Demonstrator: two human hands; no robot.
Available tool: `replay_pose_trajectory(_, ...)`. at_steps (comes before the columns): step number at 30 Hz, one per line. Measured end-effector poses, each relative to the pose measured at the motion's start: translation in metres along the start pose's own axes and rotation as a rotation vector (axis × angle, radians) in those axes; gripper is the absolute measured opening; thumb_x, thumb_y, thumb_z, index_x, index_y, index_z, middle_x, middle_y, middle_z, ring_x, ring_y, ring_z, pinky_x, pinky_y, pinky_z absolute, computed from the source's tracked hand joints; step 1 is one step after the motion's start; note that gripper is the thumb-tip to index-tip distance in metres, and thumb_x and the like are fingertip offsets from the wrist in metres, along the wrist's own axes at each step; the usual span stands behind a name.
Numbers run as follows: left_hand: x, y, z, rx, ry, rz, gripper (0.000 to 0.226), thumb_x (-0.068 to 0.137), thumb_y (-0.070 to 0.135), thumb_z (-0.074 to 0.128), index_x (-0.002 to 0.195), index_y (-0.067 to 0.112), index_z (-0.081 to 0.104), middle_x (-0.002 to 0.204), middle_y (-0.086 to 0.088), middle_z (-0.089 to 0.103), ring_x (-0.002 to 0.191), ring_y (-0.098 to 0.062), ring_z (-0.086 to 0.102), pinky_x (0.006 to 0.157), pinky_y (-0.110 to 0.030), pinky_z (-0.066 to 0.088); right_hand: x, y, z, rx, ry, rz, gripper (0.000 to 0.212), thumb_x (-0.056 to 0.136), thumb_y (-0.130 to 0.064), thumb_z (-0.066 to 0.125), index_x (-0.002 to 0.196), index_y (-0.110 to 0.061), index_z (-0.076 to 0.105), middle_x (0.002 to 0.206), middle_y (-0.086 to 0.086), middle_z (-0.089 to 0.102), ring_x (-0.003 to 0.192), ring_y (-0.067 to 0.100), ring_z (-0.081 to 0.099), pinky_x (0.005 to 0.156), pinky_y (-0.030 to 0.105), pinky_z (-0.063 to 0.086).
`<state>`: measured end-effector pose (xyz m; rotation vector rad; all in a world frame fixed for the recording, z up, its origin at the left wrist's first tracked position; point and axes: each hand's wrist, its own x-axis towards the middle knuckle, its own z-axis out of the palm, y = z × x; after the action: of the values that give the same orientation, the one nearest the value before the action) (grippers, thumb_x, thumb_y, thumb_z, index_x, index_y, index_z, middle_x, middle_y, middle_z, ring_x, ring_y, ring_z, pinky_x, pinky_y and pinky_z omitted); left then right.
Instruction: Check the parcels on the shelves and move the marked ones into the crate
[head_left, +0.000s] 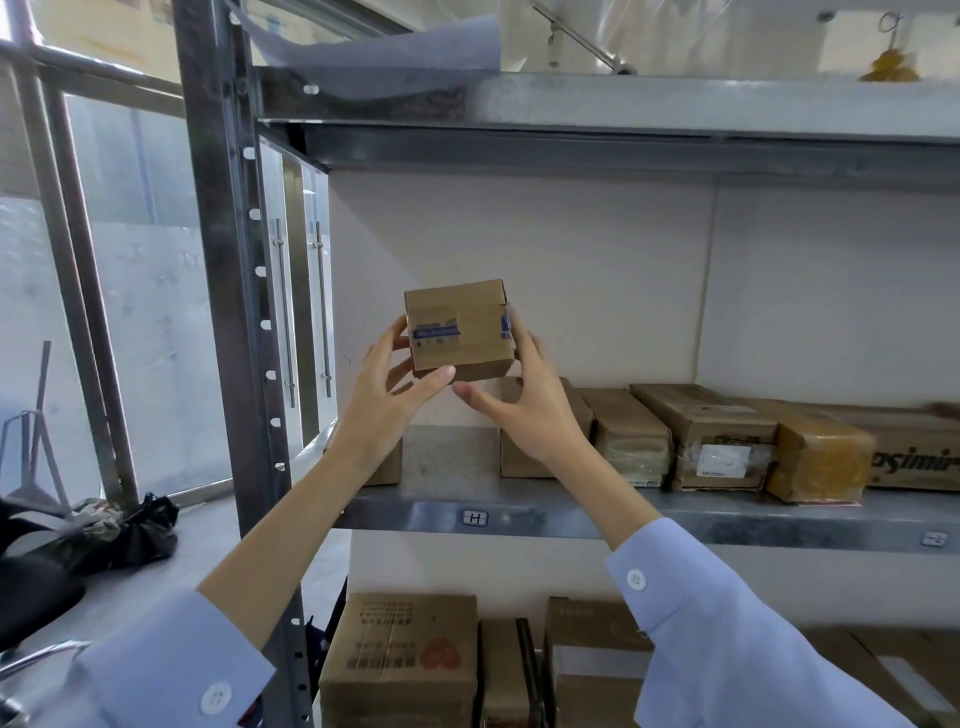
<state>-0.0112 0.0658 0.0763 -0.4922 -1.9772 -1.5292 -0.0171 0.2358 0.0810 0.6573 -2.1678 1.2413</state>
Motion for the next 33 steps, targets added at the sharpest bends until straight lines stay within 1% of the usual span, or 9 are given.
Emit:
replay_pose_trajectory(2, 0.0, -0.001, 0.0, 0.001, 0.008, 0.004, 0.062, 0.088, 0.031, 0.066, 0.141, 0.032, 0.033, 0.13, 0.016, 0.046, 0.105, 0.02, 0.044, 0.074, 0.009, 0.033, 0.001, 0.0, -0.002, -0.021, 0.005, -0.016, 0.096, 0.08, -0.05, 0.074, 0.155, -0.033, 0.016, 0.151, -0.007, 0.038, 0.135, 0.008, 0.037, 0.107, 0.028, 0.035)
replay_pose_trajectory(6, 0.0, -0.001, -0.002, -0.001, 0.03, 0.008, 0.054, 0.091, 0.026, 0.066, 0.134, 0.037, 0.034, 0.116, 0.032, 0.045, 0.1, 0.023, 0.046, 0.073, 0.007, 0.036, -0.001, -0.003, -0.009, 0.054, -0.023, 0.0, 0.083, 0.083, -0.04, 0.075, 0.15, -0.029, 0.026, 0.144, -0.016, 0.042, 0.129, -0.001, 0.038, 0.105, 0.024, 0.034)
replay_pose_trajectory(10, -0.001, -0.002, -0.003, 0.016, 0.033, 0.032, 0.054, 0.089, 0.026, 0.068, 0.131, 0.038, 0.036, 0.117, 0.033, 0.047, 0.108, 0.012, 0.049, 0.08, -0.002, 0.037, -0.003, -0.003, -0.014, 0.135, -0.007, 0.032, 0.07, 0.086, -0.033, 0.073, 0.143, -0.024, 0.034, 0.139, -0.013, 0.046, 0.127, 0.005, 0.045, 0.111, 0.037, 0.041)
replay_pose_trajectory(16, -0.003, -0.005, -0.004, -0.026, 0.027, 0.052, 0.063, 0.084, 0.021, 0.073, 0.132, 0.036, 0.036, 0.124, 0.024, 0.05, 0.112, 0.004, 0.052, 0.079, -0.002, 0.044, -0.005, 0.001, -0.015, 0.154, 0.006, 0.06, 0.089, 0.084, -0.028, 0.077, 0.153, -0.031, 0.02, 0.149, -0.003, 0.04, 0.129, 0.014, 0.047, 0.108, 0.045, 0.045)
replay_pose_trajectory(19, -0.003, -0.008, -0.004, -0.035, 0.022, 0.038, 0.075, 0.082, 0.018, 0.075, 0.141, 0.034, 0.031, 0.13, 0.015, 0.047, 0.111, -0.001, 0.052, 0.079, -0.006, 0.047, -0.004, 0.001, -0.015, 0.123, -0.006, 0.033, 0.092, 0.084, -0.023, 0.077, 0.155, -0.028, 0.019, 0.151, -0.002, 0.037, 0.127, 0.005, 0.04, 0.11, 0.036, 0.04)
replay_pose_trajectory(24, -0.003, -0.013, -0.002, 0.004, 0.032, 0.066, 0.077, 0.08, 0.013, 0.077, 0.144, 0.026, 0.035, 0.137, 0.005, 0.048, 0.116, -0.007, 0.052, 0.09, -0.02, 0.051, -0.002, 0.004, -0.01, 0.068, 0.0, -0.029, 0.089, 0.081, -0.021, 0.079, 0.152, -0.025, 0.027, 0.144, -0.002, 0.039, 0.125, 0.0, 0.039, 0.088, -0.003, 0.035)
replay_pose_trajectory(27, -0.004, -0.015, -0.004, 0.016, 0.029, 0.097, 0.073, 0.08, 0.017, 0.079, 0.141, 0.026, 0.04, 0.137, 0.002, 0.049, 0.122, -0.013, 0.052, 0.093, -0.029, 0.053, -0.003, 0.006, -0.01, 0.086, 0.004, -0.052, 0.092, 0.077, -0.021, 0.083, 0.151, -0.023, 0.028, 0.146, -0.003, 0.039, 0.13, 0.003, 0.039, 0.097, 0.004, 0.037)
replay_pose_trajectory(29, -0.006, -0.013, -0.005, 0.034, 0.006, 0.12, 0.072, 0.075, 0.028, 0.078, 0.137, 0.029, 0.041, 0.137, 0.007, 0.05, 0.122, -0.013, 0.052, 0.092, -0.025, 0.052, -0.003, 0.007, -0.011, 0.112, 0.0, -0.05, 0.095, 0.074, -0.022, 0.085, 0.151, -0.022, 0.028, 0.147, -0.003, 0.039, 0.132, 0.004, 0.04, 0.102, 0.015, 0.04)
replay_pose_trajectory(33, -0.011, -0.007, -0.011, 0.043, -0.089, 0.121, 0.067, 0.072, 0.034, 0.072, 0.132, 0.037, 0.041, 0.134, 0.017, 0.05, 0.122, -0.007, 0.052, 0.091, -0.019, 0.05, -0.001, 0.011, -0.021, 0.13, -0.026, -0.007, 0.094, 0.074, -0.021, 0.085, 0.149, -0.022, 0.03, 0.144, -0.005, 0.046, 0.125, 0.006, 0.047, 0.09, 0.01, 0.048)
